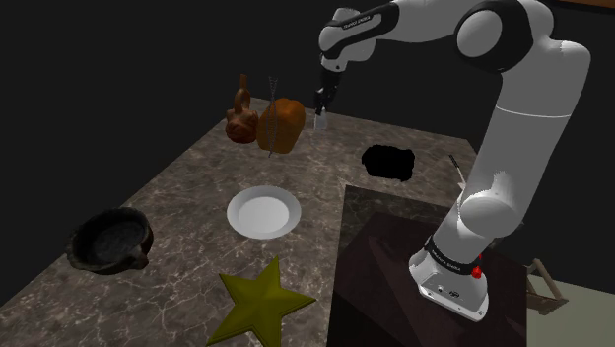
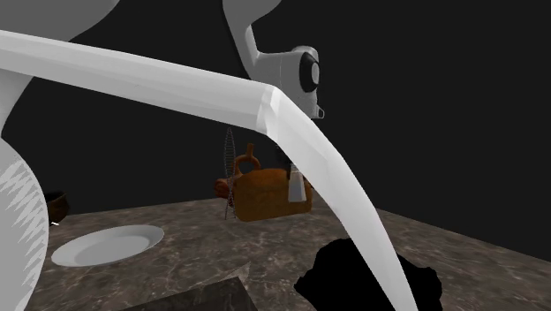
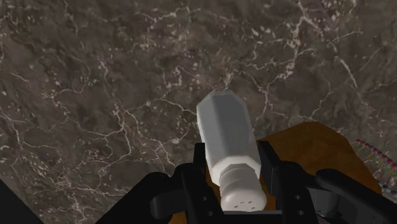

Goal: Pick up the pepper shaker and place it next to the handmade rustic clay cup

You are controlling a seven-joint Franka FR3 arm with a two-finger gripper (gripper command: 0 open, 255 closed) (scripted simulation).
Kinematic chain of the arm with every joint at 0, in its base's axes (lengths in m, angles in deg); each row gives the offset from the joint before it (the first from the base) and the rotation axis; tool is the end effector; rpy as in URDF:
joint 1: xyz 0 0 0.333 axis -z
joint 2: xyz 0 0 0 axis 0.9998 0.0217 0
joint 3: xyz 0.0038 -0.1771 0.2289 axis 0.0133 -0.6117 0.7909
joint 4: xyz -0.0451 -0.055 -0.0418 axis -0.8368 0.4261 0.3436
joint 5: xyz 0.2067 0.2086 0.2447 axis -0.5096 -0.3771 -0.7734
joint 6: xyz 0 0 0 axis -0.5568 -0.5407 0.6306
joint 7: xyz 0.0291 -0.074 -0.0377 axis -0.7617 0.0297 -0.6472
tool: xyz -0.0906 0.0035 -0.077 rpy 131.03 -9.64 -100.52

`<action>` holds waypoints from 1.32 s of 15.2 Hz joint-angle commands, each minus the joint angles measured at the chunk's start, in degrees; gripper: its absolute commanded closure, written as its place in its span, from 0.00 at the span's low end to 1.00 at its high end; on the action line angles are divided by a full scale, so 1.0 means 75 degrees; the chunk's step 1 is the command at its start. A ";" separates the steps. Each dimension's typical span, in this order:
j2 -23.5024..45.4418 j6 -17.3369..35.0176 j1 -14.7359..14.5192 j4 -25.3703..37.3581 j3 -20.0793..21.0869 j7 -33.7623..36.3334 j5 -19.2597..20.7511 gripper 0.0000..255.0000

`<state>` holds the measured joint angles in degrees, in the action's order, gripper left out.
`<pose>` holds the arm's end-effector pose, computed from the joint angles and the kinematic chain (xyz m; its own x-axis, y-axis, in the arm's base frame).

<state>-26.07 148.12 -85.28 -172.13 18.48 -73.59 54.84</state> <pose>0.5752 -0.1835 0.3964 0.9940 0.0693 0.0842 0.0730 -0.9965 -0.0416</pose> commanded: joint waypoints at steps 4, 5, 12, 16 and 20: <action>-0.0138 -0.0514 -0.0012 0.0383 -0.0013 0.0090 0.0077 1.00; -0.0161 -0.0609 -0.0012 0.0457 -0.0016 0.0103 0.0089 1.00; -0.0275 -0.1289 -0.0008 0.1032 -0.0032 0.0181 0.0154 1.00; -0.0302 -0.1689 0.0000 0.1407 -0.0040 0.0218 0.0176 1.00; -0.0554 -0.1699 -0.0223 0.1207 0.0091 0.0590 0.0287 1.00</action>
<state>-29.65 135.42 -86.25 -162.67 18.72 -70.38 56.69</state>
